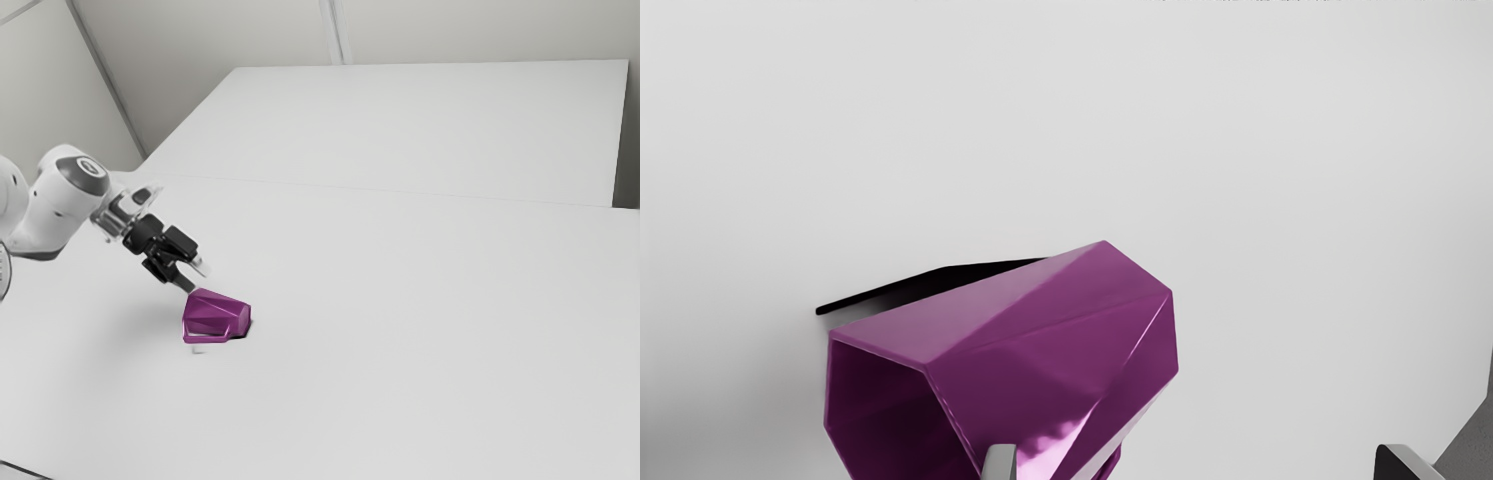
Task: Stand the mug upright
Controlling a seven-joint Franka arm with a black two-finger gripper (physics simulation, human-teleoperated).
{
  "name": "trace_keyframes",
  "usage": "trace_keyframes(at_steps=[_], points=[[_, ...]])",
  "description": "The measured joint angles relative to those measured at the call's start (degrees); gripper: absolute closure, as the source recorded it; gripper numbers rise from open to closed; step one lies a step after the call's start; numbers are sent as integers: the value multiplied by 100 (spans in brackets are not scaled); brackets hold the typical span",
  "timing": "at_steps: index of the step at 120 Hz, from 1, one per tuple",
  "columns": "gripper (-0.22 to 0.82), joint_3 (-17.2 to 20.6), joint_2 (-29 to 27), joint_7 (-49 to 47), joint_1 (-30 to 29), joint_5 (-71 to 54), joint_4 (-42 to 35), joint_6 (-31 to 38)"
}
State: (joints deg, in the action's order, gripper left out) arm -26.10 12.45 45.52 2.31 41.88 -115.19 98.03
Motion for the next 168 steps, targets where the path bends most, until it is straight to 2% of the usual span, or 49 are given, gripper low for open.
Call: trace_keyframes(at_steps=[39, 76, 102, 134, 150, 168], points=[[2, -78, 360, 413, -87, 178, -61, 153], [4, -58, 123, 611, -25, 305, -583, 198], [26, -37, 95, 693, 55, 427, -584, 242], [62, 25, 2, 738, 149, 545, -544, 307], [71, 32, -63, 723, 237, 591, -538, 322], [75, 35, -79, 696, 269, 610, -541, 331]])
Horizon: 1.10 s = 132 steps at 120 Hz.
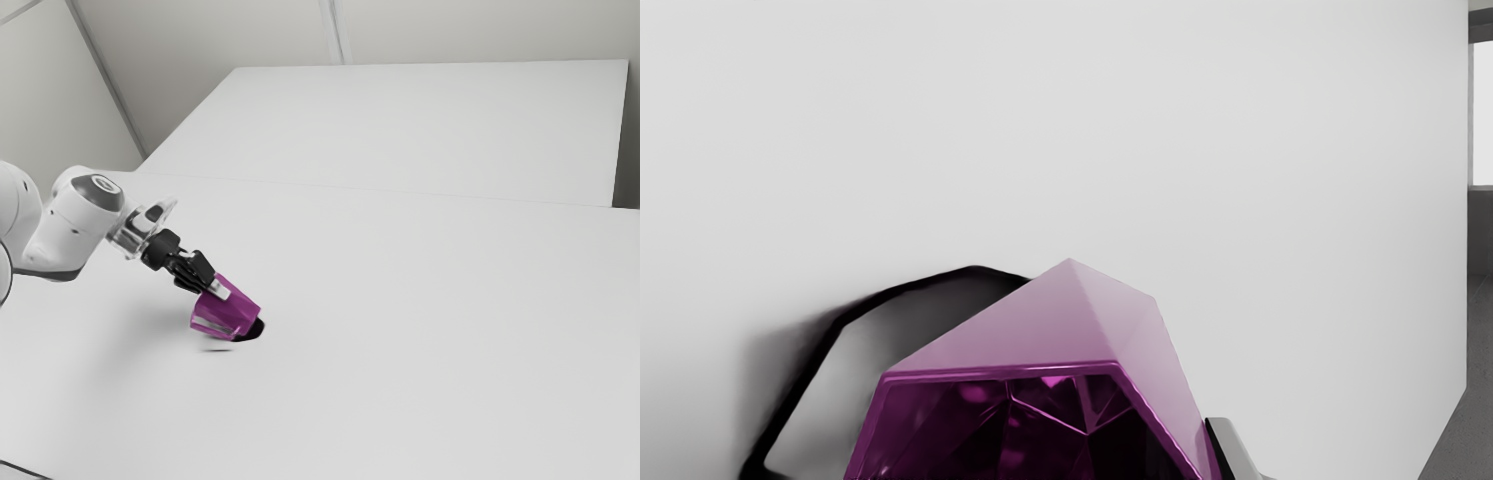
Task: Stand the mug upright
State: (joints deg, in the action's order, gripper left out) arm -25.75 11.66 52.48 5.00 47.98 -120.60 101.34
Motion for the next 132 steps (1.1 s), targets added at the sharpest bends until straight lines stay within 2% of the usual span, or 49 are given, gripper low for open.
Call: trace_keyframes(at_steps=[20, 39, 58, 91, 132], points=[[77, -9, -106, -40, 48, -8, 0, 19], [77, 18, -568, -86, 216, -373, -40, 351], [78, 338, -1017, -238, 255, -1341, -261, 911], [78, 759, -1405, -548, 437, -2943, -607, 1911], [78, 1215, -1584, -1573, 581, -5056, -1076, 2689]])
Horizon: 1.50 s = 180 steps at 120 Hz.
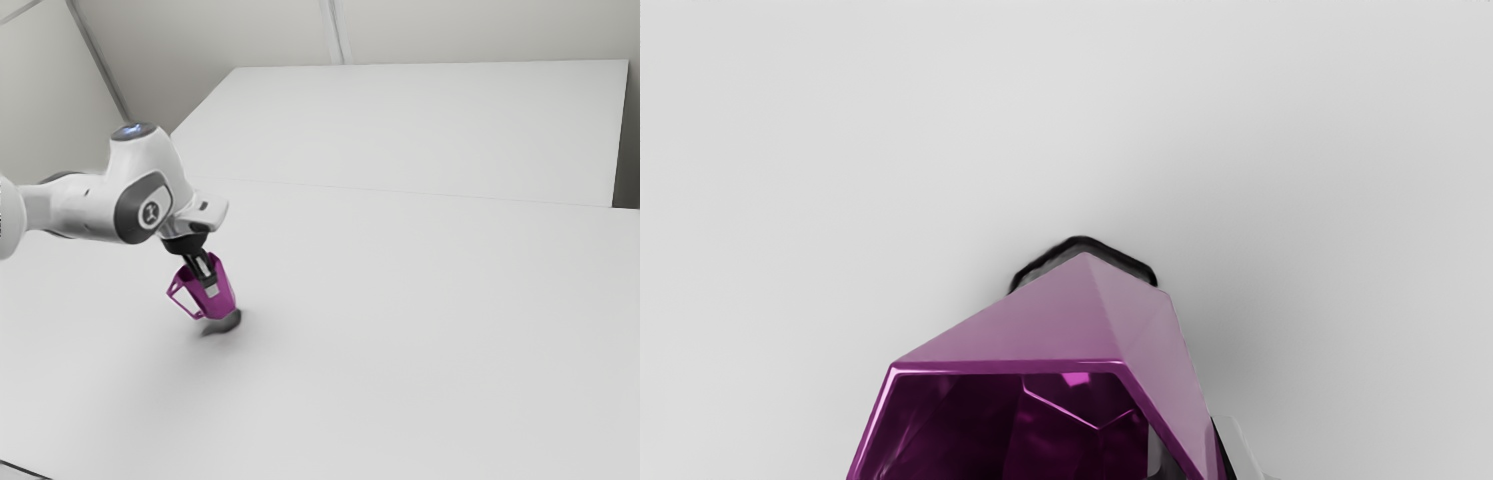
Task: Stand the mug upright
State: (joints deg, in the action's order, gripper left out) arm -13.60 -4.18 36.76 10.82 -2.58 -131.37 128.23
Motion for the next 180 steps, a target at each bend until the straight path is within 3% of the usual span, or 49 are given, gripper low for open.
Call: trace_keyframes(at_steps=[88, 95, 113, 127, 148, 167, 180], points=[[77, 20, 662, -1655, 684, -234, 312, 213], [70, 18, 681, -1703, 624, -208, 321, 206], [38, 23, 698, -1798, 527, -165, 397, 162], [23, -10, 648, -1860, 596, -150, 518, 117], [12, -45, 649, -1950, 626, -141, 1349, -271], [7, 53, 794, -2009, 459, -69, 2688, -1305], [5, 394, 859, -2015, -57, 66, 3390, -2028]])
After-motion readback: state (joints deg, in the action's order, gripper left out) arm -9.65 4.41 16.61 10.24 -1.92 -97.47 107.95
